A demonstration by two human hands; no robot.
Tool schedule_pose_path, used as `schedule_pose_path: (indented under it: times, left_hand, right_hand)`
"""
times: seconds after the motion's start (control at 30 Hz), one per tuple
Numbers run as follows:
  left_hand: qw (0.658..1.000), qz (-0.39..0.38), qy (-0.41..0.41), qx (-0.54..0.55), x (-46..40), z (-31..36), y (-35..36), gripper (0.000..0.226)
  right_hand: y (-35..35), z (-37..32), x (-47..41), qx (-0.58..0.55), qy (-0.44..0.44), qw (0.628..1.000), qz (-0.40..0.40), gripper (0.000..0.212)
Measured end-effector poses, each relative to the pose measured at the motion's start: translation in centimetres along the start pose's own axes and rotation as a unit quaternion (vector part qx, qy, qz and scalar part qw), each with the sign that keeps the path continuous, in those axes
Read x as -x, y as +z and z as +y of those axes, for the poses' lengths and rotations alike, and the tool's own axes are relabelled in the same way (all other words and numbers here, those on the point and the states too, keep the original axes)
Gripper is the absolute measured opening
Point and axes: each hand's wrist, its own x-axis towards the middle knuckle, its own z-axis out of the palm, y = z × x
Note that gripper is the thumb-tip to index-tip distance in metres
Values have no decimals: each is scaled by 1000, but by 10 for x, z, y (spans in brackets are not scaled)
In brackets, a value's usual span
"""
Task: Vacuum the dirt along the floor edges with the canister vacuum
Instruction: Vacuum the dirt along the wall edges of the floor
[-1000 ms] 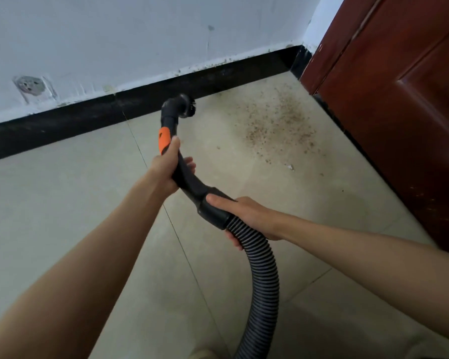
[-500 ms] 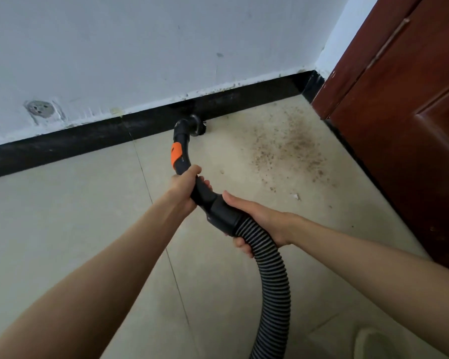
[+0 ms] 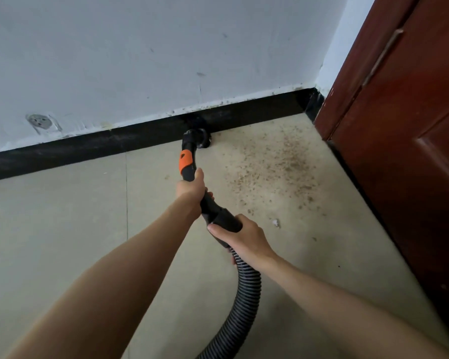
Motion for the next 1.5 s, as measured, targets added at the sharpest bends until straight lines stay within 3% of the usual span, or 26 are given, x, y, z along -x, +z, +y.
schedule_pose_path:
  times: [0.1,0.37,0.67,1.0,1.17,1.5]
  left_hand:
    - [1000,4,-1,13,4,-6,18,31]
    - [999,32,24,-10,16,-19,81,28]
    - [989,-74,76,-105,38,-15,169,51]
    - [972,-145,94,-158,36,-1,196,36]
    - [973,-142,103,-153,32,6,183,42]
    - [987,-38,108,-116,15,0,91,36]
  right_hand:
    - [-26,8,-6,31,-13,999,6,62]
    - [-92,31,-20,71,-19,997,33,51]
    - [-137,56,-19,-37,-10,993,114,41]
    - [-145,50,-25,-96,-4,983,156,38]
    - [-134,40,-27,-116,-14,986,117,38]
    - [-69,32,-15,-139,-19,990,-9,39]
